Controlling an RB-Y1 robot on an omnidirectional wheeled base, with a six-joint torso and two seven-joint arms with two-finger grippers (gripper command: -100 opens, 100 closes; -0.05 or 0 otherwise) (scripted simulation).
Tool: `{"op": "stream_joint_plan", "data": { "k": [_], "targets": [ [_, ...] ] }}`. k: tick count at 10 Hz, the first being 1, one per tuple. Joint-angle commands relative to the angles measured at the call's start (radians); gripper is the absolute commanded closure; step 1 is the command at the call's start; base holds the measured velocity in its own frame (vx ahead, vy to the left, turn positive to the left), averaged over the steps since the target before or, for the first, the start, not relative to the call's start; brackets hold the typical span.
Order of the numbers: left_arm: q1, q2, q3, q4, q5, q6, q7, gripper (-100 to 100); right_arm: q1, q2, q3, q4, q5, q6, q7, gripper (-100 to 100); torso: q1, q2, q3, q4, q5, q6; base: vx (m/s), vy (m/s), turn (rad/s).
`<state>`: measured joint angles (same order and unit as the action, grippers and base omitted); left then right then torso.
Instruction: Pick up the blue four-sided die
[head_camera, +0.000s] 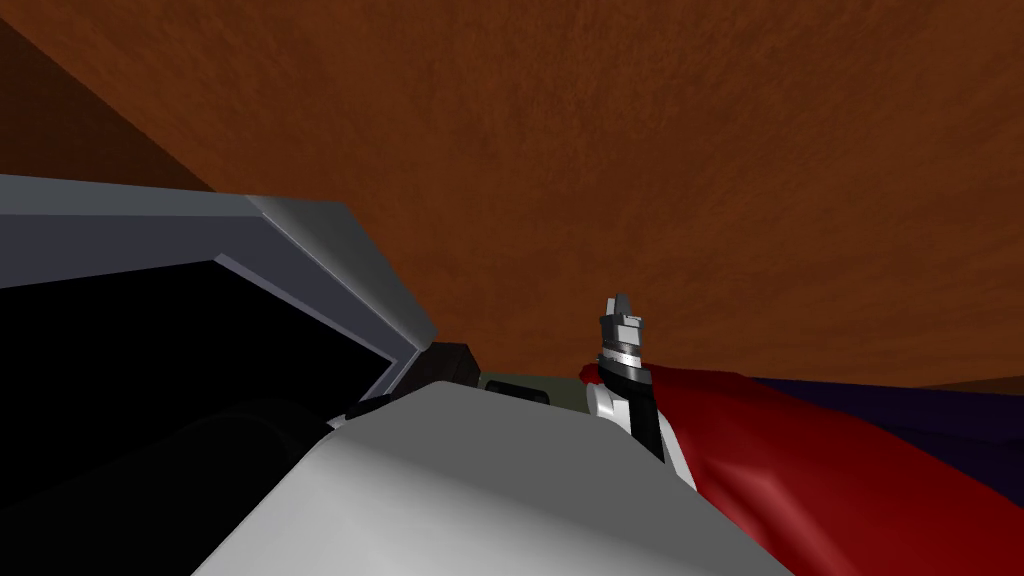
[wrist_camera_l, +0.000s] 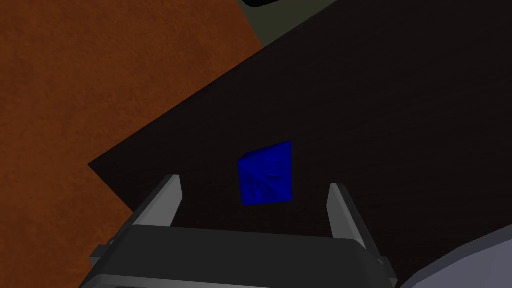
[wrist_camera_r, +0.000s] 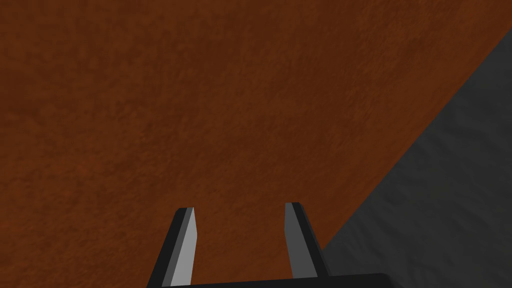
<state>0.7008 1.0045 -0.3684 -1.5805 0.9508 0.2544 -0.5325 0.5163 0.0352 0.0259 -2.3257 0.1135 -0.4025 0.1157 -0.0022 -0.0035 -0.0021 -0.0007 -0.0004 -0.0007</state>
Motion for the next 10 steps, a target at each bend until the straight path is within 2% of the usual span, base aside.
{"op": "stream_joint_plan", "data": {
  "k": [1, 2, 3, 5, 6, 7, 10],
  "targets": [
    [0.000, 0.000, 0.000, 0.000, 0.000, 0.000, 0.000, 0, 0.000, 0.000, 0.000, 0.000, 0.000, 0.000, 0.000, 0, 0.000, 0.000, 0.000, 0.000, 0.000, 0.000, 0.007, 0.002, 0.001],
    [-0.018, -0.036, -0.010, 0.032, -0.025, -0.004, 0.006, -100, 0.000, 0.000, 0.000, 0.000, 0.000, 0.000, 0.000, 0, -0.001, 0.002, 0.001, 0.000, 0.000, 0.000, 0.000, 0.021, -0.074],
    [-0.023, -0.045, -0.012, 0.040, -0.031, -0.006, 0.008, -100, 0.000, 0.000, 0.000, 0.000, 0.000, 0.000, 0.000, 0, 0.000, 0.003, 0.002, 0.001, 0.000, 0.000, -0.001, 0.035, -0.068],
    [-0.046, -0.091, -0.024, 0.080, -0.062, -0.011, 0.015, -100, 0.000, 0.000, 0.000, 0.000, 0.000, 0.000, 0.000, 0, 0.002, 0.003, 0.002, 0.001, 0.000, 0.000, -0.001, 0.041, -0.059],
    [-0.035, -0.080, -0.018, 0.065, -0.057, -0.009, 0.013, -100, 0.000, 0.000, 0.000, 0.000, 0.000, 0.000, 0.000, 0, 0.002, 0.003, 0.002, 0.001, 0.001, 0.000, -0.003, 0.015, -0.011],
    [-0.036, -0.082, -0.020, 0.066, -0.058, -0.010, 0.014, 100, 0.000, 0.000, 0.000, 0.000, 0.000, 0.000, 0.000, 0, 0.004, 0.003, 0.002, 0.001, 0.003, 0.000, 0.000, 0.000, 0.000],
    [-0.036, -0.082, -0.020, 0.066, -0.057, -0.010, 0.015, 100, 0.000, 0.000, 0.000, 0.000, 0.000, 0.000, 0.000, 0, 0.004, 0.002, 0.002, 0.001, 0.003, 0.001, 0.000, 0.000, 0.000]
  ]
}}
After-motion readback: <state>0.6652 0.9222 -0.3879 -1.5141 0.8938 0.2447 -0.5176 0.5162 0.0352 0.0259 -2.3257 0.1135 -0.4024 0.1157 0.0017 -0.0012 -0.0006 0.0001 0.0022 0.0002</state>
